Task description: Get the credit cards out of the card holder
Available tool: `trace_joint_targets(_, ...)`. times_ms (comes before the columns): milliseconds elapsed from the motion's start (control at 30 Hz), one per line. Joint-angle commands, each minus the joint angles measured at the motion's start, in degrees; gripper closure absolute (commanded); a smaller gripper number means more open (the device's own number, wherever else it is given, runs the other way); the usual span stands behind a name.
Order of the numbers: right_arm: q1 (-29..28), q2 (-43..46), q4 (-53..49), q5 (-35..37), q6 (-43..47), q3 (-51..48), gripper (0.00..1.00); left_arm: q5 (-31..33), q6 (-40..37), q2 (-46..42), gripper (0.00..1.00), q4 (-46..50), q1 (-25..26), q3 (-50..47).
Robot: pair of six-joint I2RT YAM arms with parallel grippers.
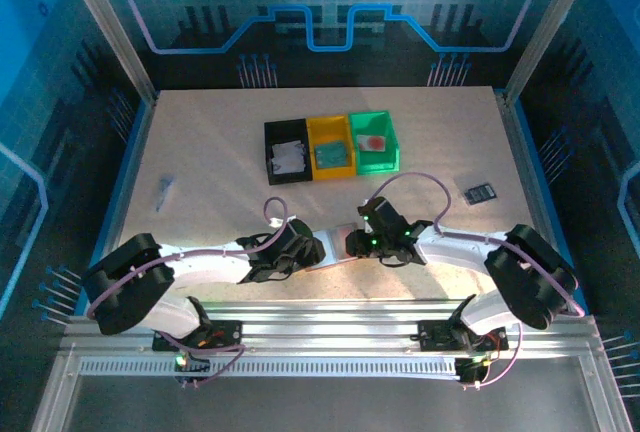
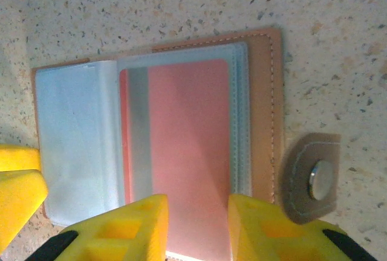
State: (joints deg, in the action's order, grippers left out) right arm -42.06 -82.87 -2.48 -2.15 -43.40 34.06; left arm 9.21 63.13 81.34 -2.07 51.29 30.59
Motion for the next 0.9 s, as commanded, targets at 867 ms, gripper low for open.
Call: trace_joint_targets(867,-4.2,1.9,-6.3,9.0,0.8,1.5,0.69,-1.9,1.2,2.7,0.48,0.2,0.4,-2.0)
